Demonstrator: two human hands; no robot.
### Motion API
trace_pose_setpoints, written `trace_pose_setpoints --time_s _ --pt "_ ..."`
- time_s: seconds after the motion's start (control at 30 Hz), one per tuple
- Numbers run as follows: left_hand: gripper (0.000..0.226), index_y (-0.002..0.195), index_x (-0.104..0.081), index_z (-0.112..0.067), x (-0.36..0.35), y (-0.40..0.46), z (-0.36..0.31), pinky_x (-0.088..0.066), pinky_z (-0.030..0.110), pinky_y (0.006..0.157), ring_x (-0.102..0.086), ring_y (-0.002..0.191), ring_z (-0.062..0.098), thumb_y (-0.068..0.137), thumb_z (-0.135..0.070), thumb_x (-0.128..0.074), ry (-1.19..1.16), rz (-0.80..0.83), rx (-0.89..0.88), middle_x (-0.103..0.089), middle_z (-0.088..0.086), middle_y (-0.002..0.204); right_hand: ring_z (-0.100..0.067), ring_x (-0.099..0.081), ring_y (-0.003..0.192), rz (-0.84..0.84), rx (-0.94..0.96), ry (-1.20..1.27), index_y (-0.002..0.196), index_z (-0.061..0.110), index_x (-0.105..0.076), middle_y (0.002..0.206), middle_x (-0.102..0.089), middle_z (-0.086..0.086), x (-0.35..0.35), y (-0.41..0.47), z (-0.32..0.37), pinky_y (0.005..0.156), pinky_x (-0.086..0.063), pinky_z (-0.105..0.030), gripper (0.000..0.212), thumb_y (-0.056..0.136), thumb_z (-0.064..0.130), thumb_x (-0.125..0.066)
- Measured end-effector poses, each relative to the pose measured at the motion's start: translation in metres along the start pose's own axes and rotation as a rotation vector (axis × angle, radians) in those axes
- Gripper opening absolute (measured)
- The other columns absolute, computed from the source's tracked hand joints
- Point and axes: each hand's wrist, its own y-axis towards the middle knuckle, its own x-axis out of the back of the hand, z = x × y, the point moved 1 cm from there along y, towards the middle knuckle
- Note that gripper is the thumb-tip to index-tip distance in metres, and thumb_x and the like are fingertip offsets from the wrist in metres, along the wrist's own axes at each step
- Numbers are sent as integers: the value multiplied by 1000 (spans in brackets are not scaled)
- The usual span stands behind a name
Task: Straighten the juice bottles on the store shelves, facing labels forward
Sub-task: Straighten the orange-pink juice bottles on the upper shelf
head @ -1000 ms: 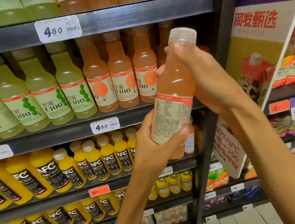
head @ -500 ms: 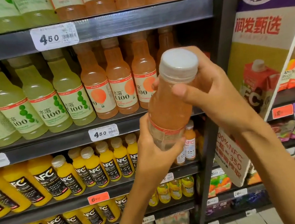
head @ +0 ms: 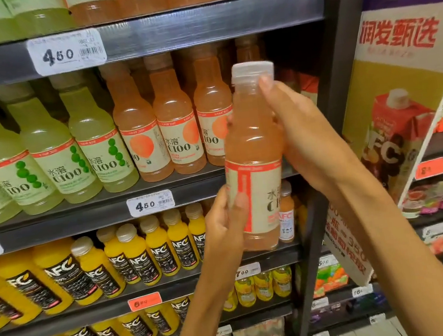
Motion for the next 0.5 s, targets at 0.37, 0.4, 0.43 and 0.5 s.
trace_pose_setpoints --time_s 0.37,0.4,0.43,0.5 --pt "55 117 -56 -30 -6 10 8 -53 28 88 -65 105 9 74 -64 -56 -11 75 67 -71 -11 108 -20 -71 88 -64 102 122 118 15 -54 97 -71 -5 3 11 -11 71 -56 -27 27 100 32 -41" --pt "52 117 -53 -29 -9 12 7 -53 20 80 -66 101 7 73 -55 -60 18 86 34 -71 -12 105 -19 -71 88 -82 103 118 118 16 -53 99 -71 -5 3 12 -12 71 -56 -26 27 100 31 -41" --pt "51 117 -52 -27 -11 14 8 -52 16 75 -67 98 6 73 -49 -62 38 86 18 -72 -11 103 -17 -71 88 -101 89 110 119 18 -53 100 -71 -4 4 14 -13 71 -56 -25 26 100 32 -41" --pt "46 118 -52 -23 -15 20 8 -51 13 71 -67 94 3 79 -40 -69 45 62 3 -71 -7 101 -10 -70 87 -158 50 52 120 22 -51 101 -69 1 5 16 -17 69 -56 -20 27 100 36 -40"
